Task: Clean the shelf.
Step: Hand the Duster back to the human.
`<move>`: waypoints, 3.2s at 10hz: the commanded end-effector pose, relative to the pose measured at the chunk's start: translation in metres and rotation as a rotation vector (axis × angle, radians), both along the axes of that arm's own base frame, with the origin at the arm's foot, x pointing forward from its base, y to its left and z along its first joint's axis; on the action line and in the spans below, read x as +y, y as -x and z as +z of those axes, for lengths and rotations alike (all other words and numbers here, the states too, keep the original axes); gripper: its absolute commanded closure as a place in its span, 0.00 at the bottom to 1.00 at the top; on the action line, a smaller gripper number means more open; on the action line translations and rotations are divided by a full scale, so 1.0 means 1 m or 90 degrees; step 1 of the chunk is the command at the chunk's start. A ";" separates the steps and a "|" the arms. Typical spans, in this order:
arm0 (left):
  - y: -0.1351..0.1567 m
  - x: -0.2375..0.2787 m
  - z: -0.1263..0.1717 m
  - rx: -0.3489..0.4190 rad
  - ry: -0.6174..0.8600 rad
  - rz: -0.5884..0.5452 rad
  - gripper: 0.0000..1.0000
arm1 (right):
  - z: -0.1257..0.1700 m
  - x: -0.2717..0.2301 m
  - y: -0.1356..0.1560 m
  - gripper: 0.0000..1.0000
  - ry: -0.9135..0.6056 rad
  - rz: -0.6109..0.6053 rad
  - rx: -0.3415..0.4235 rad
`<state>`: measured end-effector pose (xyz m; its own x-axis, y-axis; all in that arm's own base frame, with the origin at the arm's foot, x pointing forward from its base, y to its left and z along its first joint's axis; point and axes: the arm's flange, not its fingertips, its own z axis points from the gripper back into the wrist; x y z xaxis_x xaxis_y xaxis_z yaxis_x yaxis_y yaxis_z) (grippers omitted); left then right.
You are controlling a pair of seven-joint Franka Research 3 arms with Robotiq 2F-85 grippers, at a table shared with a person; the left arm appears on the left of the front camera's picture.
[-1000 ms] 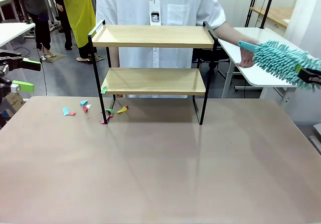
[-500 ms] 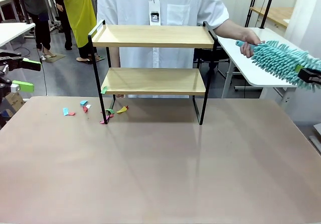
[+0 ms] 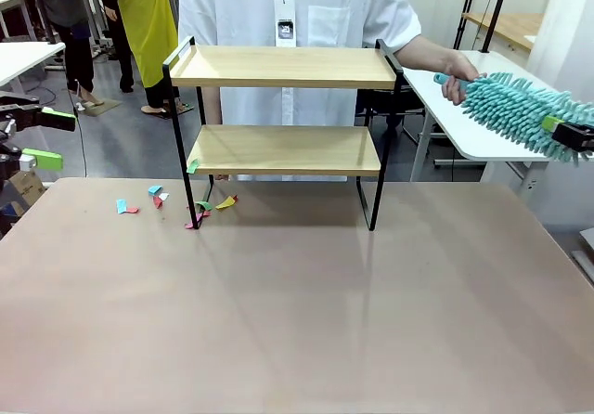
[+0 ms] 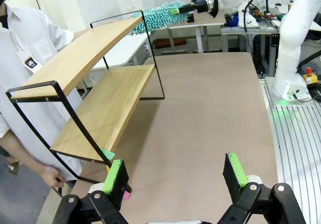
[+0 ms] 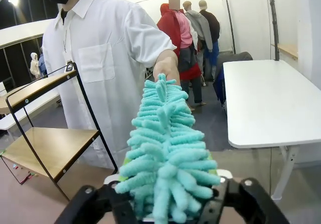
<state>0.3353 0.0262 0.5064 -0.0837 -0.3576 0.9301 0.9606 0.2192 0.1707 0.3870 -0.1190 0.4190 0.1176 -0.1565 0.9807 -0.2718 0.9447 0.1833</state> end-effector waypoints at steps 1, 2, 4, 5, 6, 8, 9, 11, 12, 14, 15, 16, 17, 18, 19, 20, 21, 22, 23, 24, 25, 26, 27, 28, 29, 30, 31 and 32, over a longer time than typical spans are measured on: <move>-0.001 -0.001 0.003 -0.011 0.018 0.000 0.00 | 0.014 -0.005 0.007 0.00 -0.028 0.007 0.001; -0.001 -0.001 0.003 -0.011 0.018 0.000 0.00 | 0.054 -0.022 0.020 0.03 -0.121 -0.002 -0.054; -0.001 -0.001 0.003 -0.011 0.018 0.000 0.00 | 0.056 -0.023 0.021 0.00 -0.126 -0.003 -0.057; -0.001 -0.001 0.003 -0.011 0.018 0.000 0.00 | 0.070 -0.034 0.026 0.00 -0.169 -0.017 -0.084; -0.001 -0.001 0.003 -0.011 0.018 0.000 0.00 | 0.084 -0.047 0.029 0.00 -0.215 -0.041 -0.110; -0.001 -0.001 0.003 -0.011 0.018 0.000 0.00 | 0.105 -0.082 0.034 0.00 -0.315 -0.080 -0.144; -0.001 -0.001 0.003 -0.011 0.018 0.000 0.00 | 0.109 -0.098 0.036 0.00 -0.345 -0.092 -0.153; -0.001 -0.001 0.003 -0.011 0.018 0.000 0.00 | 0.110 -0.117 0.041 0.00 -0.378 -0.100 -0.160; -0.001 -0.001 0.003 -0.011 0.018 0.000 0.00 | 0.110 -0.117 0.039 0.00 -0.383 -0.099 -0.150; -0.001 -0.001 0.003 -0.011 0.018 0.000 0.00 | 0.108 -0.118 0.046 0.00 -0.360 -0.106 -0.145; -0.001 -0.001 0.003 -0.011 0.018 0.000 0.00 | 0.108 -0.118 0.046 0.00 -0.360 -0.106 -0.145; -0.001 -0.001 0.003 -0.011 0.018 0.000 0.00 | 0.108 -0.118 0.046 0.00 -0.360 -0.106 -0.145; -0.001 -0.001 0.003 -0.011 0.018 0.000 0.00 | 0.108 -0.118 0.046 0.00 -0.360 -0.106 -0.145; -0.001 -0.001 0.003 -0.011 0.018 0.000 0.00 | 0.108 -0.118 0.046 0.00 -0.360 -0.106 -0.145; -0.001 -0.001 0.003 -0.011 0.018 0.000 0.00 | 0.108 -0.118 0.046 0.00 -0.360 -0.106 -0.145; -0.001 -0.001 0.003 -0.011 0.018 0.000 0.00 | 0.108 -0.118 0.046 0.00 -0.360 -0.106 -0.145; -0.001 -0.001 0.003 -0.011 0.018 0.000 0.00 | 0.108 -0.118 0.046 0.00 -0.360 -0.106 -0.145; -0.001 -0.001 0.003 -0.011 0.018 0.000 0.00 | 0.108 -0.118 0.046 0.00 -0.360 -0.106 -0.145; -0.001 -0.001 0.003 -0.011 0.018 0.000 0.00 | 0.108 -0.118 0.046 0.00 -0.360 -0.106 -0.145; -0.001 -0.001 0.003 -0.011 0.018 0.000 0.00 | 0.108 -0.118 0.046 0.00 -0.360 -0.106 -0.145; -0.001 -0.001 0.003 -0.011 0.018 0.000 0.00 | 0.108 -0.118 0.046 0.00 -0.360 -0.106 -0.145; -0.001 -0.001 0.003 -0.011 0.018 0.000 0.00 | 0.108 -0.118 0.046 0.00 -0.360 -0.106 -0.145; -0.001 -0.001 0.003 -0.011 0.018 0.000 0.00 | 0.108 -0.118 0.046 0.00 -0.360 -0.106 -0.145; -0.001 -0.001 0.003 -0.011 0.018 0.000 0.00 | 0.108 -0.118 0.046 0.00 -0.360 -0.106 -0.145; -0.001 -0.001 0.003 -0.011 0.018 0.000 0.00 | 0.108 -0.118 0.046 0.00 -0.360 -0.106 -0.145; -0.001 -0.001 0.003 -0.011 0.018 0.000 0.00 | 0.108 -0.118 0.046 0.00 -0.360 -0.106 -0.145; -0.001 -0.001 0.003 -0.011 0.018 0.000 0.00 | 0.108 -0.118 0.046 0.00 -0.360 -0.106 -0.145; -0.001 -0.001 0.003 -0.011 0.018 0.000 0.00 | 0.108 -0.118 0.046 0.00 -0.360 -0.106 -0.145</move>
<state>0.3355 0.0263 0.5067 -0.0839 -0.3576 0.9301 0.9606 0.2193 0.1709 0.3419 -0.2362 0.5265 -0.1484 -0.6535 0.7423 -0.2163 0.7539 0.6204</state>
